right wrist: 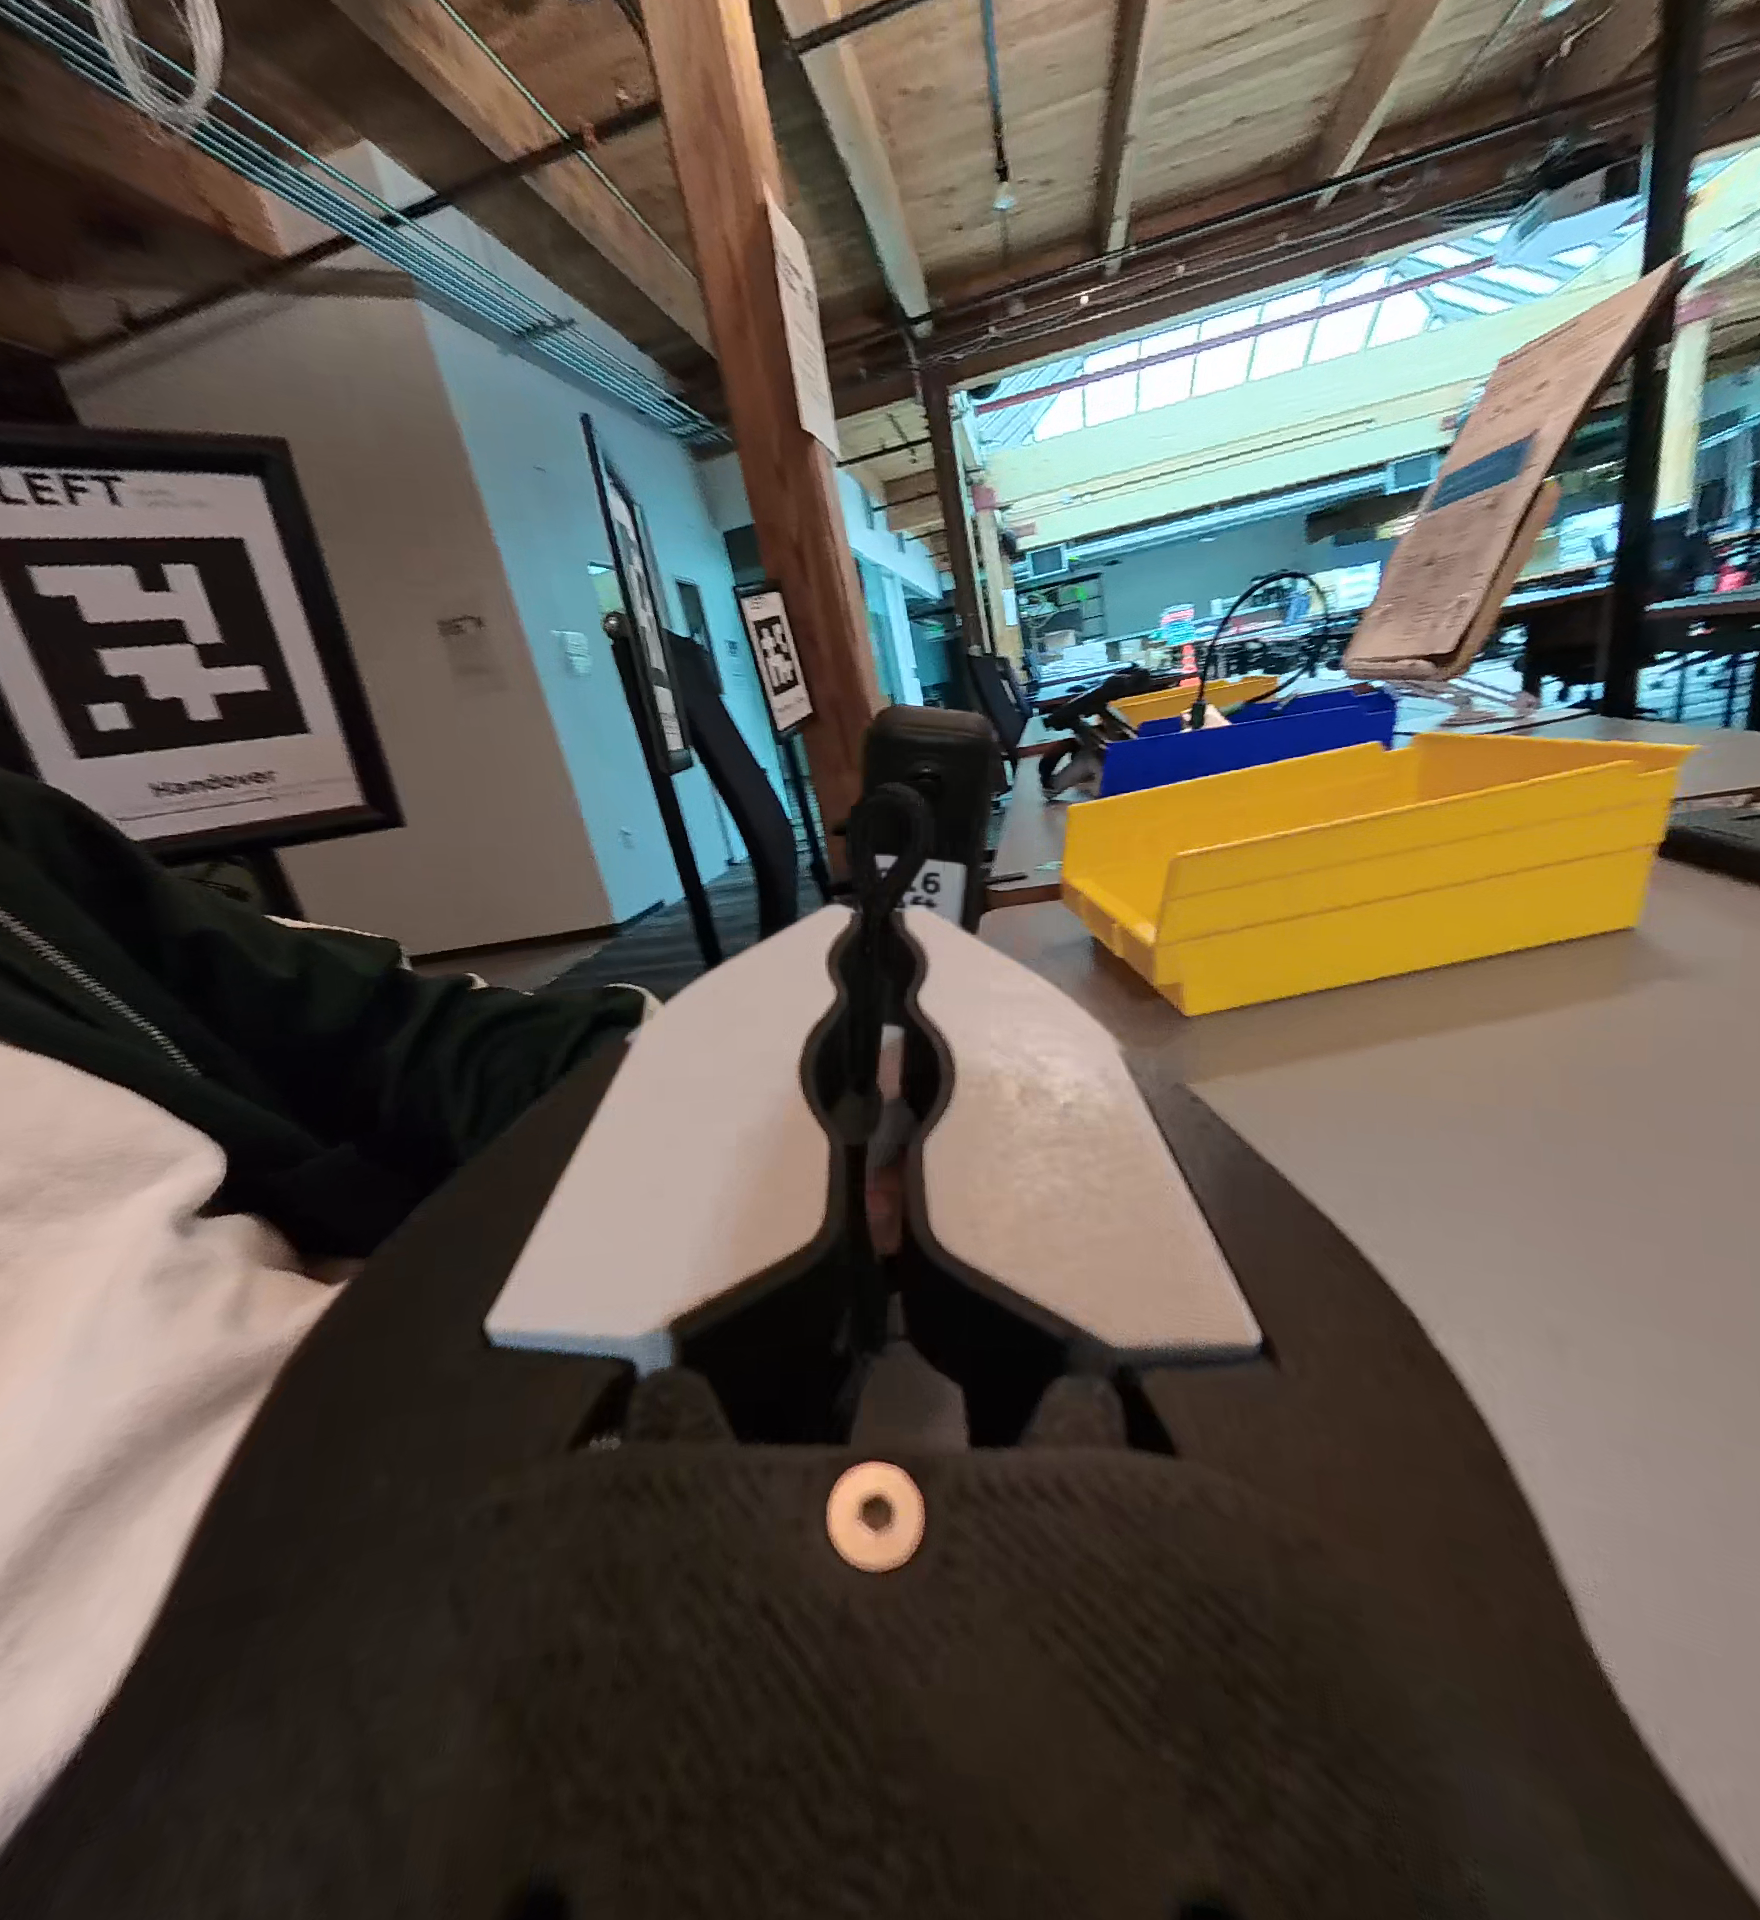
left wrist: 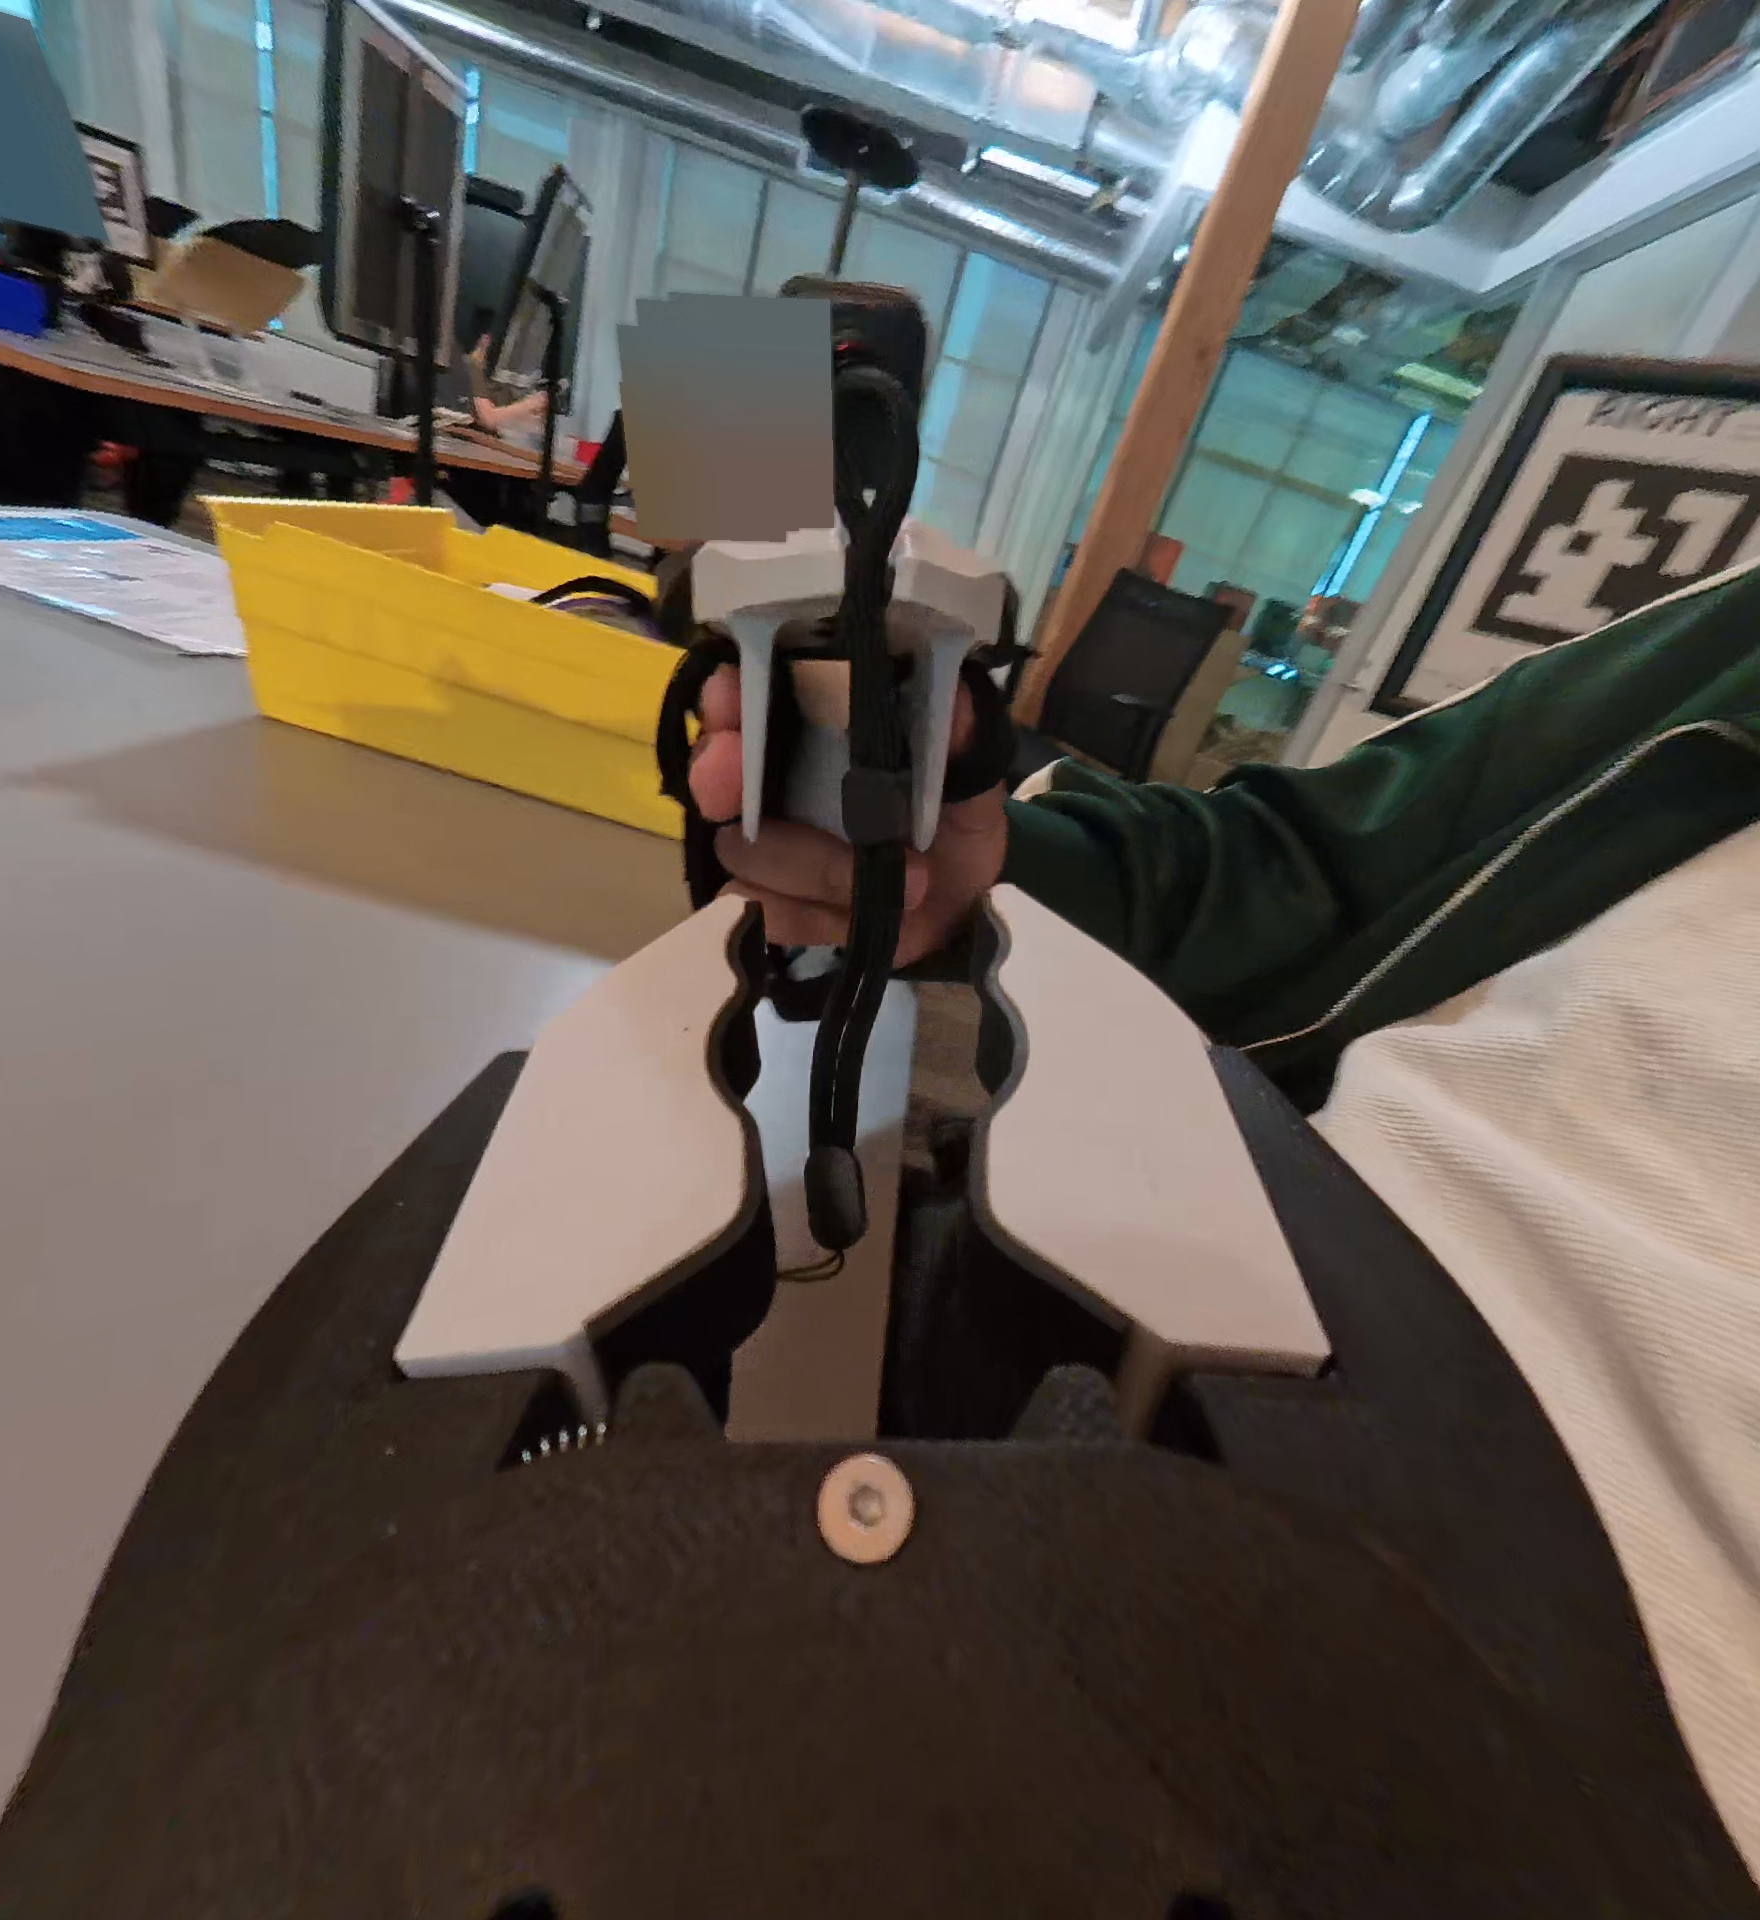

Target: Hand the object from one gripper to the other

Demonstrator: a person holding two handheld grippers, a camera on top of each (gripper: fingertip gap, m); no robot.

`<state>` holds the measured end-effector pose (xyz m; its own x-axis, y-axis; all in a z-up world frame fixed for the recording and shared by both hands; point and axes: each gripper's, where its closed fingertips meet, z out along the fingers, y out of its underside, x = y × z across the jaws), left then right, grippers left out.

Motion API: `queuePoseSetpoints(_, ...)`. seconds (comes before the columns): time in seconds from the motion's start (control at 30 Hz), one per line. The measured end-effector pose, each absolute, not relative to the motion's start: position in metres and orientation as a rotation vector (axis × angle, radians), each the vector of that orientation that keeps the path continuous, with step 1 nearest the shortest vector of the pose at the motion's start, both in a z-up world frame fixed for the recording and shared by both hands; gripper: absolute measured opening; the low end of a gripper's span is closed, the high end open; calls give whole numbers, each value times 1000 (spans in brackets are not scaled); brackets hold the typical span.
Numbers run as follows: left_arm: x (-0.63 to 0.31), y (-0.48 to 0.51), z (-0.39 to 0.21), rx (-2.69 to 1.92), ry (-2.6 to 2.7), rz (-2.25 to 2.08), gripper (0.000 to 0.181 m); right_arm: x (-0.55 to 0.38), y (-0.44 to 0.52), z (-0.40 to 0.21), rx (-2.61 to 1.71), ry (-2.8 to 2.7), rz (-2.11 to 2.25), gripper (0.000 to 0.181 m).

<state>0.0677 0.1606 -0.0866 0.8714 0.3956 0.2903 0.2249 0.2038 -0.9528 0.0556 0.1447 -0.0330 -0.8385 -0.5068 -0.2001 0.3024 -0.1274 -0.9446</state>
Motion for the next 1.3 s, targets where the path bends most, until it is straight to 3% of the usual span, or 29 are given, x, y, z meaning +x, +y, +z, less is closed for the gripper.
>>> queuePoseSetpoints(0.2,83,167,-67,-1239,-461,-72,26,67,146,-34,-278,1590,-1940,4)
queuePoseSetpoints(0.67,86,175,-75,-1317,-444,-74,10,76,145,-36,-306,1565,-1898,5)
queuePoseSetpoints(0.7,86,175,-75,-1319,-448,-68,10,74,144,-35,-298,1562,-1927,10)
queuePoseSetpoints(0.8,80,170,-73,-1301,-480,-31,10,54,135,-32,-165,1561,-2070,67)
queuePoseSetpoints(0.9,72,157,-70,-1275,-528,54,10,36,129,-39,-58,1635,-2116,82)
queuePoseSetpoints(1.2,61,112,-50,-1210,-607,332,10,54,111,-96,-58,1857,-1722,46)
queuePoseSetpoints(1.3,62,107,-44,-1178,-607,341,11,66,109,-106,-143,1924,-1682,42)
